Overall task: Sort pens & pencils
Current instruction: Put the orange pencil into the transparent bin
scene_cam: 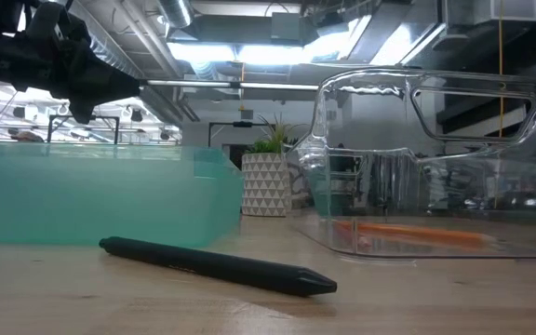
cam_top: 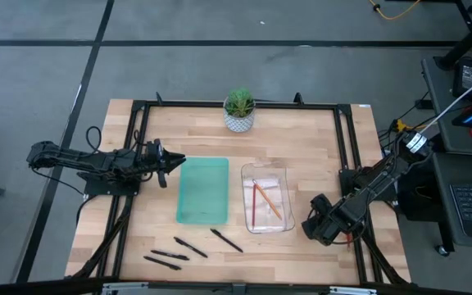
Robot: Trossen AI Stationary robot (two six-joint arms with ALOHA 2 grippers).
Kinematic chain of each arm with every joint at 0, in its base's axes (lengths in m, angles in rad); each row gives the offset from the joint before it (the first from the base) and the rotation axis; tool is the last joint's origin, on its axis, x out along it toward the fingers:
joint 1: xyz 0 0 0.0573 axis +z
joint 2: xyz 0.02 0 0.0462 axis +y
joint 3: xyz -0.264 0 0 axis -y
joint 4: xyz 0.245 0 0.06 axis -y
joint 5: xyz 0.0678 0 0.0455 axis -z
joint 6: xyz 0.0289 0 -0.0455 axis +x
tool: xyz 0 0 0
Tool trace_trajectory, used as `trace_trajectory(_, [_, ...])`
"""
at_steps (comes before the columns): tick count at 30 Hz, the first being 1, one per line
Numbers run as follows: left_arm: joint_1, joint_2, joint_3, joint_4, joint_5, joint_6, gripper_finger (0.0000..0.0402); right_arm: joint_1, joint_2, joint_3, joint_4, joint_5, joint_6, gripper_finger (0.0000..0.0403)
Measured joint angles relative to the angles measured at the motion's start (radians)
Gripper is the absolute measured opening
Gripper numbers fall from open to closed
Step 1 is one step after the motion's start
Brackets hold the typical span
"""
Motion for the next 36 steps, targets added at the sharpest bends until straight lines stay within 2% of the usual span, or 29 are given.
trace_trajectory(9, [0.000, 0.000, 0.000, 0.006, 0.000, 0.000, 0.0069, 0.001, 0.001, -0.001, 0.001, -0.017, -0.262, 0.0162])
trace_trajectory(20, [0.000, 0.000, 0.000, 0.006, 0.000, 0.000, 0.0069, 0.002, 0.002, -0.002, -0.002, -0.018, -0.497, 0.0162])
trace_trajectory(22, [0.000, 0.000, 0.000, 0.007, 0.000, 0.000, 0.0069, 0.002, 0.002, -0.002, -0.002, -0.015, -0.470, 0.0162])
trace_trajectory(27, [0.000, 0.000, 0.000, 0.007, 0.000, 0.000, 0.0069, 0.001, 0.002, -0.002, -0.002, -0.001, -0.144, 0.0162])
trace_trajectory(29, [0.000, 0.000, 0.000, 0.007, 0.000, 0.001, 0.0069, 0.001, 0.002, -0.002, -0.002, 0.004, -0.070, 0.0162])
trace_trajectory(36, [0.000, 0.000, 0.000, 0.007, 0.000, 0.001, 0.0069, 0.001, 0.002, -0.002, 0.001, 0.006, -0.032, 0.0162])
